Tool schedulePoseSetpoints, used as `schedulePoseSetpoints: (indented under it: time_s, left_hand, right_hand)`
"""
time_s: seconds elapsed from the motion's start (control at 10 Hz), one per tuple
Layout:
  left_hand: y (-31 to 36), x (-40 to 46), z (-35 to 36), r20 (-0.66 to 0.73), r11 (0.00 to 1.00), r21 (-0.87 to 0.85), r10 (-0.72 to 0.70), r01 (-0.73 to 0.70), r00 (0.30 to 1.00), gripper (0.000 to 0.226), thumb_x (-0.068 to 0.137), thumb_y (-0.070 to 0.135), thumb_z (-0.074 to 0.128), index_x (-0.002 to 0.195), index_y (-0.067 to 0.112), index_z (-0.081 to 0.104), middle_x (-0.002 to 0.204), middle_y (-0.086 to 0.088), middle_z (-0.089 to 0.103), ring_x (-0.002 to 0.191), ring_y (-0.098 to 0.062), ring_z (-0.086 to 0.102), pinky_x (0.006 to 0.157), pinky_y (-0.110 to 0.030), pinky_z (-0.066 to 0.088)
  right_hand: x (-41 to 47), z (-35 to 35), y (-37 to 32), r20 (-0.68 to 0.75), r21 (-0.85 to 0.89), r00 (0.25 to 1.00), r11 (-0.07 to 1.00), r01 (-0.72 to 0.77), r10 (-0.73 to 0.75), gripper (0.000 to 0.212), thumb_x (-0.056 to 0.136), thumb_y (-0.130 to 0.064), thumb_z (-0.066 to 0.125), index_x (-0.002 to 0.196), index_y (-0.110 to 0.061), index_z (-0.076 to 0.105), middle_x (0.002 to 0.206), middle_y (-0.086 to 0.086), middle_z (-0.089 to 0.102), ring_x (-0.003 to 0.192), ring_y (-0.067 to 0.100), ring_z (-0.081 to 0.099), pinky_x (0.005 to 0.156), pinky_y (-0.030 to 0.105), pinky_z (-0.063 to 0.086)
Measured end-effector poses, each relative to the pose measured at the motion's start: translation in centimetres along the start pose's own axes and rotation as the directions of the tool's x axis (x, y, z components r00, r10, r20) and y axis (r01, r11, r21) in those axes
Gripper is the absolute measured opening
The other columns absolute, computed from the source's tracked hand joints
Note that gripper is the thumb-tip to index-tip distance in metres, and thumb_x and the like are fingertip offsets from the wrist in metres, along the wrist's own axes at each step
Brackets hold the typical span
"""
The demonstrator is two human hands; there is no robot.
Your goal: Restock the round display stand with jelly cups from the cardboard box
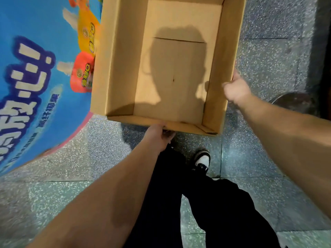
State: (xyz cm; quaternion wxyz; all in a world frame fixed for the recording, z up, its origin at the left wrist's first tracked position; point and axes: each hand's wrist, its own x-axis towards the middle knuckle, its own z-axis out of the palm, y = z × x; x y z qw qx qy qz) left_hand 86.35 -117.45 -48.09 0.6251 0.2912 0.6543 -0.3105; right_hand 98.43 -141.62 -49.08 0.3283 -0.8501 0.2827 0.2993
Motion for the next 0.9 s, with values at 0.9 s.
schedulePoseSetpoints:
  time_s: [0.9]
  left_hand:
    - [0.2, -6.8, -12.0, 0.098, 0.643, 0.709, 0.318, -0.29, 0.943, 0.032, 0.098, 0.03, 0.058, 0.118, 0.005, 0.055, 0.103, -0.011, 0.068, 0.076, -0.023, 0.063, 0.058, -0.032, 0.053]
  right_hand:
    - [-11.6, 0.0, 3.5, 0.268, -0.258, 0.963, 0.961, 0.098, -0.026, 0.059, 0.099, -0.047, 0.05, 0.146, -0.015, 0.039, 0.138, 0.008, 0.056, 0.105, 0.027, 0.06, 0.082, 0.03, 0.045]
